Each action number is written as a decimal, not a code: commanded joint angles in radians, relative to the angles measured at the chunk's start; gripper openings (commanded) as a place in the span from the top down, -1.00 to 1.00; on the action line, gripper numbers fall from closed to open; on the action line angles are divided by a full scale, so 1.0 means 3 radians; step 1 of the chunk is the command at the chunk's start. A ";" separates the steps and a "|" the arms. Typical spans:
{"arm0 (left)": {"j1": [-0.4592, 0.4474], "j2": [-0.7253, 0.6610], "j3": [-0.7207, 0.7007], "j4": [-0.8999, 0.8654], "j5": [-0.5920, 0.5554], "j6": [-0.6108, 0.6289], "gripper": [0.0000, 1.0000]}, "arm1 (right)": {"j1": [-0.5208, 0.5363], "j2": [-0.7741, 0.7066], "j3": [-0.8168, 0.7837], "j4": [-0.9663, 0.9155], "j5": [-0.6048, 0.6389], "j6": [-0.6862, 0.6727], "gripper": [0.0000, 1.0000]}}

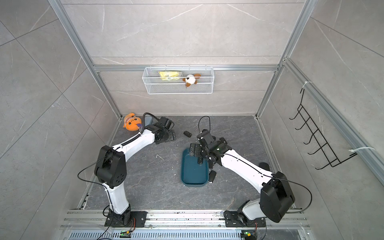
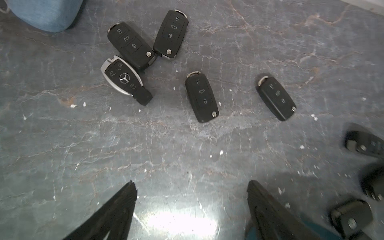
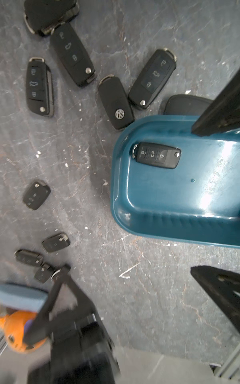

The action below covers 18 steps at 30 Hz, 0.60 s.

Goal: Place the car key into the storage box
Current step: Pick up the car key from the center of the board.

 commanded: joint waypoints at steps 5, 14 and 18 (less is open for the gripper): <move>0.0105 0.0627 0.0710 -0.0321 -0.0061 0.0098 -0.49 | -0.0006 -0.0194 -0.0165 0.0337 -0.0037 -0.0075 -0.98; 0.0207 0.1315 0.1506 -0.0631 -0.0044 0.0193 -0.37 | -0.0005 -0.0255 -0.0149 0.0233 0.0017 -0.0163 -0.99; 0.0212 0.1613 0.1735 -0.0691 -0.0031 0.0244 -0.36 | -0.0006 -0.0271 -0.0156 0.0203 0.0031 -0.0163 -0.99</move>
